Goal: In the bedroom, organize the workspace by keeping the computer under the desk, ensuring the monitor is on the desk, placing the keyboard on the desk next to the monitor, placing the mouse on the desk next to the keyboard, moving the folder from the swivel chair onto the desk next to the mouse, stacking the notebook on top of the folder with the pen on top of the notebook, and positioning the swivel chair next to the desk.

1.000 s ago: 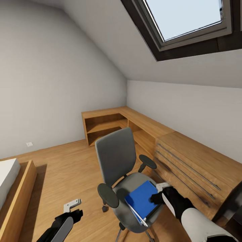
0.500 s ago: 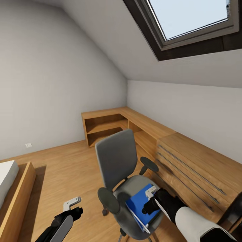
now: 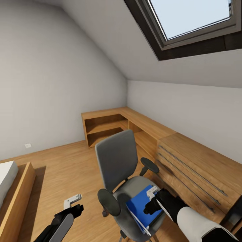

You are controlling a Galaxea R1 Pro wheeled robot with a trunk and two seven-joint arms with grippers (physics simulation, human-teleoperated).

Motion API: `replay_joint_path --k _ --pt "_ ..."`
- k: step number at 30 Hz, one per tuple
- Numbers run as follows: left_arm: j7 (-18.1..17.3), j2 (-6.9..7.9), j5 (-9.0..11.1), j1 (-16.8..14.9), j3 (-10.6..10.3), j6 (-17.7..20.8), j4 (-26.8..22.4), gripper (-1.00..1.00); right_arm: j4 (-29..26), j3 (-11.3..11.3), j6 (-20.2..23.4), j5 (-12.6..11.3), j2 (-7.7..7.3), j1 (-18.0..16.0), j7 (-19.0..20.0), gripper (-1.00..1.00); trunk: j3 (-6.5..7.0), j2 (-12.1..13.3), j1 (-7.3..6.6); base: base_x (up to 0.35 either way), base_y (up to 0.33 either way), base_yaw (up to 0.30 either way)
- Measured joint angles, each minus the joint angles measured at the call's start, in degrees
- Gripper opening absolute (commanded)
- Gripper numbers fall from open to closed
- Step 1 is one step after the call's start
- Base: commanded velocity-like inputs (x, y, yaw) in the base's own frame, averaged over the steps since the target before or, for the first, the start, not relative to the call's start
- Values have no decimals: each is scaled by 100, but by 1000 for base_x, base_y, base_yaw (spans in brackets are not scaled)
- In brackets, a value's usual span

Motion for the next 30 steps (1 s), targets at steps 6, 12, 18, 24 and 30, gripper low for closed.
replay_joint_path --k 6,12,18,24,30 --pt "11 0 10 0 4 0 -101 100 3 2 -10 -7 -1 0 0 100 -35 -79 43 0 0 0" --pt "14 4 12 0 86 0 -122 100 7 8 -14 -22 14 0 1 100 -143 -320 175 0 0 0" --pt "14 4 12 0 201 0 -127 100 7 19 -14 -42 34 1 4 100 -144 -321 176 0 0 0" --pt "16 7 11 0 271 0 -128 100 3 13 -26 -59 97 5 0 100 -144 -321 176 0 0 0" --pt "15 8 6 0 347 0 -128 100 10 14 -121 -60 152 8 -8 100 -144 -321 176 0 0 22"
